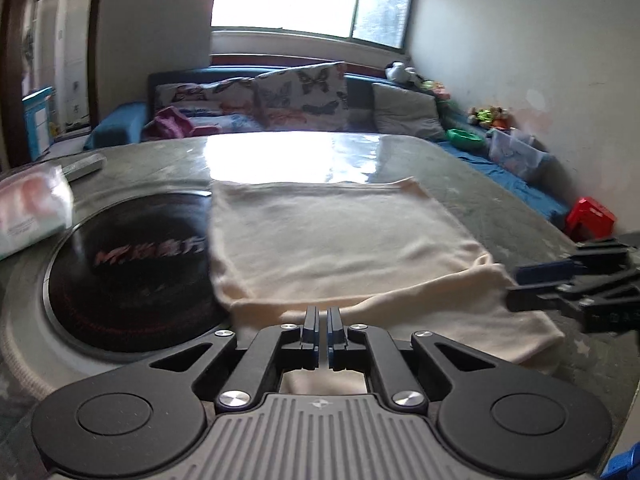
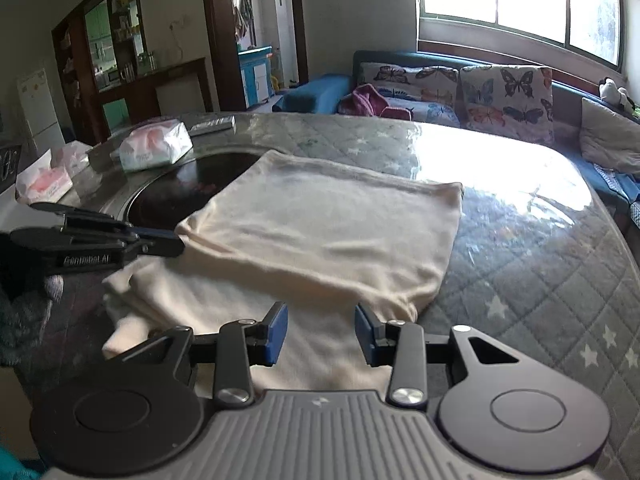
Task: Fold clothes
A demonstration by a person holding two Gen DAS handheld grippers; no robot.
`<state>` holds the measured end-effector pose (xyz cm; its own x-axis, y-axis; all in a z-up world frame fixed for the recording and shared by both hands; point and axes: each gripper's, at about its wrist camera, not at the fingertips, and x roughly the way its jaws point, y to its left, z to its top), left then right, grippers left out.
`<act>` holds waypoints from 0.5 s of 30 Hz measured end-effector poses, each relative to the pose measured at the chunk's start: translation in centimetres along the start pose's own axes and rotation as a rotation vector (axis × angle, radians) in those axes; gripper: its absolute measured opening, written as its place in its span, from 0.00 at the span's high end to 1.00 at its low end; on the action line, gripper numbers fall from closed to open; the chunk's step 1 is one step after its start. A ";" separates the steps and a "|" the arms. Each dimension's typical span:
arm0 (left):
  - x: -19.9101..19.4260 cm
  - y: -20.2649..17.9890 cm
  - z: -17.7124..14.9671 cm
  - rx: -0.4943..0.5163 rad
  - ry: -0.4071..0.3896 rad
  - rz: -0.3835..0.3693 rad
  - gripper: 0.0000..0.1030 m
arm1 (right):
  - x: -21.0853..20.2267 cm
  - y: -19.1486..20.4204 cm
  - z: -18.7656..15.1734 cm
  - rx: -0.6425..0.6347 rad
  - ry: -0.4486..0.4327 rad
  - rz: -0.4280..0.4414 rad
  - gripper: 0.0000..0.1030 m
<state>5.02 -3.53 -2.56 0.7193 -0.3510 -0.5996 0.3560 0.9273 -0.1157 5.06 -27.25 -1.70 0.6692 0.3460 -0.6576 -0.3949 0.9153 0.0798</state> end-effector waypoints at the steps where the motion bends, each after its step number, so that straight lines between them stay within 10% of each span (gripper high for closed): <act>1: 0.3 -0.2 0.1 0.005 0.003 -0.003 0.95 | 0.4 -0.1 0.2 0.007 -0.003 0.002 0.64; 15: 1.2 0.1 -0.7 0.060 0.025 0.003 0.92 | 1.7 -0.8 -0.7 -0.005 0.039 -0.036 0.75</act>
<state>5.50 -3.74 -3.84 0.7059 -0.3438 -0.6192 0.3889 0.9189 -0.0668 6.12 -27.56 -3.43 0.6576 0.3045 -0.6891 -0.3745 0.9258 0.0516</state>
